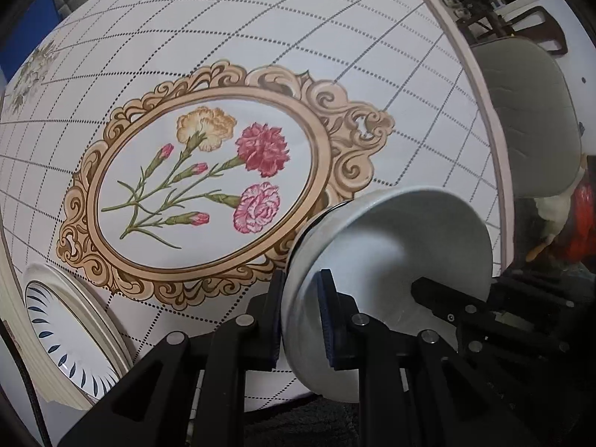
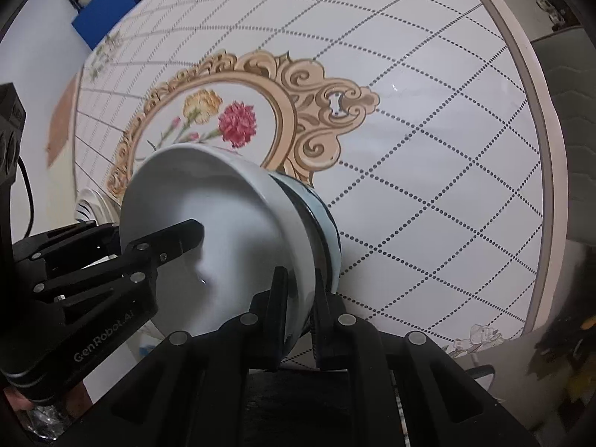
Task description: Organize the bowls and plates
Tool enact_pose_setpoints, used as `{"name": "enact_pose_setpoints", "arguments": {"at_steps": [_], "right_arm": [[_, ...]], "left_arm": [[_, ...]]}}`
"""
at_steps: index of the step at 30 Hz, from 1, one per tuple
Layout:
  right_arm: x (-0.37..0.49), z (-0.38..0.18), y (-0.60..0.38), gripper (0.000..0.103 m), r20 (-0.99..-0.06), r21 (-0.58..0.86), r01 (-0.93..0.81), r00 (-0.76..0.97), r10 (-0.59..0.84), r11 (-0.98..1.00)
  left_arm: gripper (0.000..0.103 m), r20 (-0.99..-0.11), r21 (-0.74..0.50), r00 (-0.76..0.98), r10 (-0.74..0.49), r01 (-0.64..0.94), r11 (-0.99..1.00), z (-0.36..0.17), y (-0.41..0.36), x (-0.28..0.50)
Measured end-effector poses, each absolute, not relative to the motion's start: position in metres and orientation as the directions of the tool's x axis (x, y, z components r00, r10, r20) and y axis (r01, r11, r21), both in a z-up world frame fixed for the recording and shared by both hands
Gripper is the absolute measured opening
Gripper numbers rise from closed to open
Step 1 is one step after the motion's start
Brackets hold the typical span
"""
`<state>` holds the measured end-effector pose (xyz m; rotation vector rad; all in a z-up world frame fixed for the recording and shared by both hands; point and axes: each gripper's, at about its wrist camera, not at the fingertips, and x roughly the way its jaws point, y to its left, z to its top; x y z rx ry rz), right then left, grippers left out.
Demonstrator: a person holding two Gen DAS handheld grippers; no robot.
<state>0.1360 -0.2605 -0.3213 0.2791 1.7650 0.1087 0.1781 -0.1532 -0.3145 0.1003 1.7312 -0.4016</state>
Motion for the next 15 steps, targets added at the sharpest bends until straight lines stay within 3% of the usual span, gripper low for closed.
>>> {"name": "enact_pose_setpoints", "arguments": {"at_steps": [11, 15], "right_arm": [[0.140, -0.316, -0.251, 0.013, -0.953, 0.147, 0.119, -0.247, 0.173, 0.982], [0.140, -0.309, -0.251, 0.018, -0.948, 0.157, 0.139, -0.256, 0.189, 0.978]], "left_arm": [[0.021, -0.972, -0.175, -0.203, -0.119, 0.287, 0.942, -0.323, -0.157, 0.171], [0.021, -0.972, -0.171, -0.205, -0.114, 0.288, 0.942, -0.325, -0.157, 0.168]]}}
